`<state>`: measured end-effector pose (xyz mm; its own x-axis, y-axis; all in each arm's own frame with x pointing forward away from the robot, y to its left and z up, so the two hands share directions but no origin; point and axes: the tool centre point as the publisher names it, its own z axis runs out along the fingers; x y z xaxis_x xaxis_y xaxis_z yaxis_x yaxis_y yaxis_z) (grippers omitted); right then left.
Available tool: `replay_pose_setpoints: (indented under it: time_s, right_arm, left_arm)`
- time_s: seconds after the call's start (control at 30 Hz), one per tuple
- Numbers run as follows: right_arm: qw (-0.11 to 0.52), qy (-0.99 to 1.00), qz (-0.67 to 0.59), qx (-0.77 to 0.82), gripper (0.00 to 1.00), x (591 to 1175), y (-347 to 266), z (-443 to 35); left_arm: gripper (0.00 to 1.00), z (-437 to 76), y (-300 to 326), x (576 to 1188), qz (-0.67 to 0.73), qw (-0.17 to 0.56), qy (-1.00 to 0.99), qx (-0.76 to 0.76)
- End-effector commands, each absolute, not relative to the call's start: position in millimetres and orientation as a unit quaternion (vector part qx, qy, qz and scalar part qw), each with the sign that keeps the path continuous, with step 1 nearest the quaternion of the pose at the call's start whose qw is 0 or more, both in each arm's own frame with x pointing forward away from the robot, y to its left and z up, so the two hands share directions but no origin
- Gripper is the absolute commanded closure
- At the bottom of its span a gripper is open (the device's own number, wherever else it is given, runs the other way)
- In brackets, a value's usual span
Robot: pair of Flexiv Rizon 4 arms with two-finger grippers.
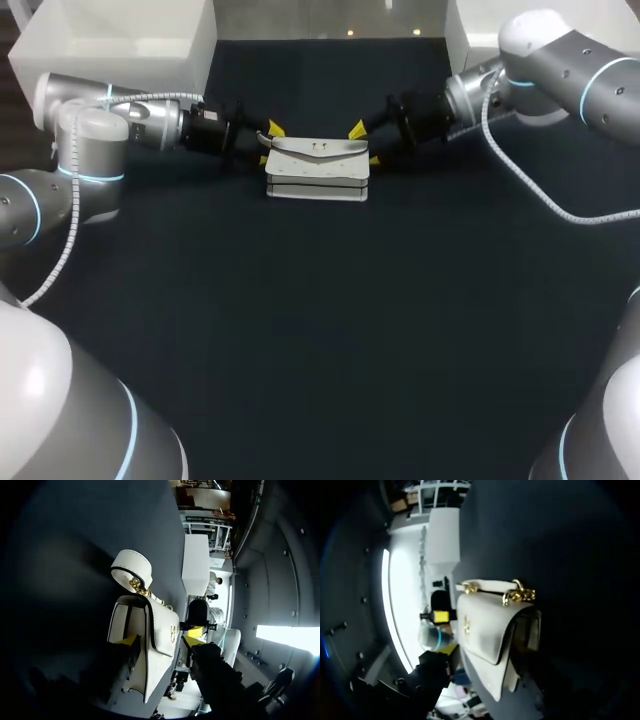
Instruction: Pick up the bag, open it, inspect its contents, close it, and place it on the opposite side
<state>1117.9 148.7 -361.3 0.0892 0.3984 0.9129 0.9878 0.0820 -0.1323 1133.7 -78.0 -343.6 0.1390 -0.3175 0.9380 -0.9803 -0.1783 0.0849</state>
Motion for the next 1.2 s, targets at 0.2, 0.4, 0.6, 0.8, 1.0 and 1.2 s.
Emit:
replay_pose_setpoints:
  time_s: [0.2, 0.4, 0.6, 0.8, 1.0, 1.2]
  right_arm:
    - [0.464, -0.584, -0.317, -0.586, 0.51, 1122, 152, -371]
    - [0.461, -0.571, -0.326, -0.596, 1.00, 1122, 153, -372]
    - [0.460, -0.549, -0.337, -0.611, 1.00, 1122, 153, -377]
    - [0.442, -0.531, -0.357, -0.628, 0.94, 1120, 149, -372]
    - [0.432, -0.523, -0.368, -0.636, 0.60, 1118, 147, -367]
    - [0.426, -0.523, -0.369, -0.639, 0.63, 1117, 149, -365]
  left_arm:
    - [0.69, -355, -77, 1144, 0.415, 0.403, -0.502, 0.643]
    - [1.00, -360, -75, 1142, 0.412, 0.405, -0.500, 0.645]
    - [1.00, -362, -74, 1138, 0.412, 0.408, -0.499, 0.644]
    - [0.61, -358, -73, 1131, 0.417, 0.409, -0.503, 0.638]
    - [0.58, -353, -71, 1131, 0.423, 0.405, -0.504, 0.635]
    - [0.63, -354, -72, 1134, 0.426, 0.404, -0.501, 0.636]
